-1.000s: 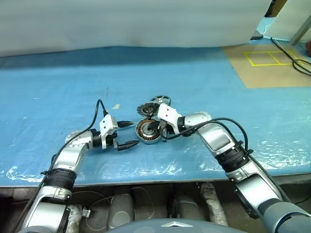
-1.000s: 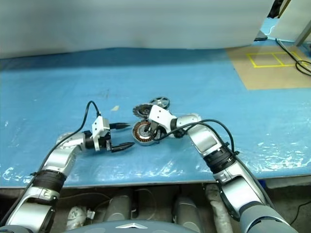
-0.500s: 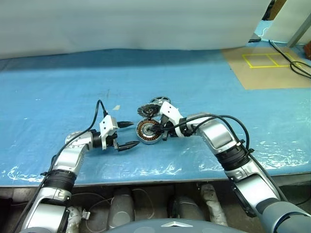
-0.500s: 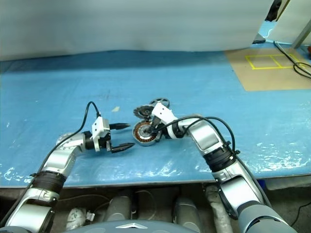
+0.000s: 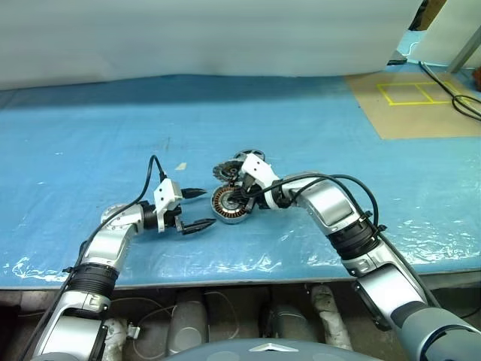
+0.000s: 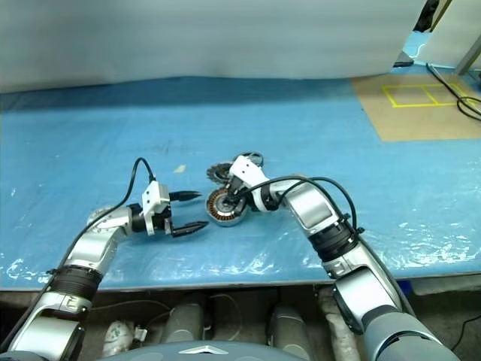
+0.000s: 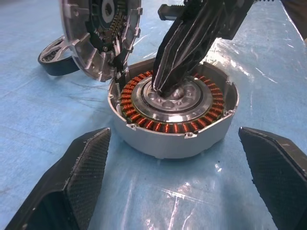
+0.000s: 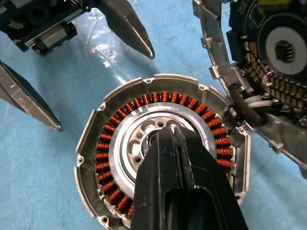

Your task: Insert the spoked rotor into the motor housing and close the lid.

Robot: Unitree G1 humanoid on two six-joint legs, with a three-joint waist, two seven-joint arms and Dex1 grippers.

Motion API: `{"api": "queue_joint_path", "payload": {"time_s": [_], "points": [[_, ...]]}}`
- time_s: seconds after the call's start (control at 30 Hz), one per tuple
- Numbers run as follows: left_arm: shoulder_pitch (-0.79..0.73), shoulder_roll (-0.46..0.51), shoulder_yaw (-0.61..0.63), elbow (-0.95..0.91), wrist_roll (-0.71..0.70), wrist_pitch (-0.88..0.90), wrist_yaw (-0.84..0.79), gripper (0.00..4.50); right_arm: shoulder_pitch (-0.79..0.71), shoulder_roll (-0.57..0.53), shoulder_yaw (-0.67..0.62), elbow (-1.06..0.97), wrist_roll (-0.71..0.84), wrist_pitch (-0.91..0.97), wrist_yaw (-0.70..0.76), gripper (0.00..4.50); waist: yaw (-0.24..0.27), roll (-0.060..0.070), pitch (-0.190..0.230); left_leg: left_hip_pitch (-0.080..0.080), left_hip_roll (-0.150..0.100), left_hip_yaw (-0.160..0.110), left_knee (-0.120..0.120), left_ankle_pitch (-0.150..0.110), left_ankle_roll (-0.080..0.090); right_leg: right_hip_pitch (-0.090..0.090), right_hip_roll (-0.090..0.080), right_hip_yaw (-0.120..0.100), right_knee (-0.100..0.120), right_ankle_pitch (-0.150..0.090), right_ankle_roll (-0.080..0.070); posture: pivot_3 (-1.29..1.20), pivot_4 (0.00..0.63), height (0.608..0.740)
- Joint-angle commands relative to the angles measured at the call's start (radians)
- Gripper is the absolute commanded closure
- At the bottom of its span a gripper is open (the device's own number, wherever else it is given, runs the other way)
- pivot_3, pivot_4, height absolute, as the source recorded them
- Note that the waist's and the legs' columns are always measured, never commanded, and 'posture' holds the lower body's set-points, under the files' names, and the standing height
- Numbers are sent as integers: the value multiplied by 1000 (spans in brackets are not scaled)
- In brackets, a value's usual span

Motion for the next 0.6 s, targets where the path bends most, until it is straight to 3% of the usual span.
{"api": "queue_joint_path", "payload": {"time_s": [0.03, 0.27, 0.4, 0.47, 0.6], "points": [[-19, -4, 7, -8, -7, -15, 1, 0, 34, -21, 53, 87, -63, 34, -47, 4474, -1, 0, 0, 0, 0, 0, 0, 0, 0, 0, 0, 0, 0, 0, 0, 0, 150, 740], [-23, -14, 5, 0, -3, -17, 3, 0, 54, -37, 42, 20, -40, 23, -41, 4474, -1, 0, 0, 1, 0, 0, -1, 0, 0, 0, 0, 0, 0, 0, 0, 0, 150, 740], [-26, -13, 5, 9, -1, -17, 3, 0, 73, -13, -47, -77, 69, 6, 9, 4474, 0, 0, 0, -1, 0, 0, -2, 0, 0, -1, 0, 0, -1, 0, 0, 0, 150, 740], [-37, -11, 3, 17, 3, -20, -3, 0, 74, 10, -114, -127, 155, 22, 39, 4474, -1, 0, 1, -4, 0, 0, -2, 0, 0, -3, 0, 0, -2, 0, 0, 0, 150, 740], [-43, -14, 1, 21, 3, -20, -7, 0, 80, 23, -132, -125, 164, -34, 31, 4474, -3, 0, 1, -19, 0, 0, 1, 0, 0, -20, 1, -1, 4, 4, 5, 0, 150, 740]]}}
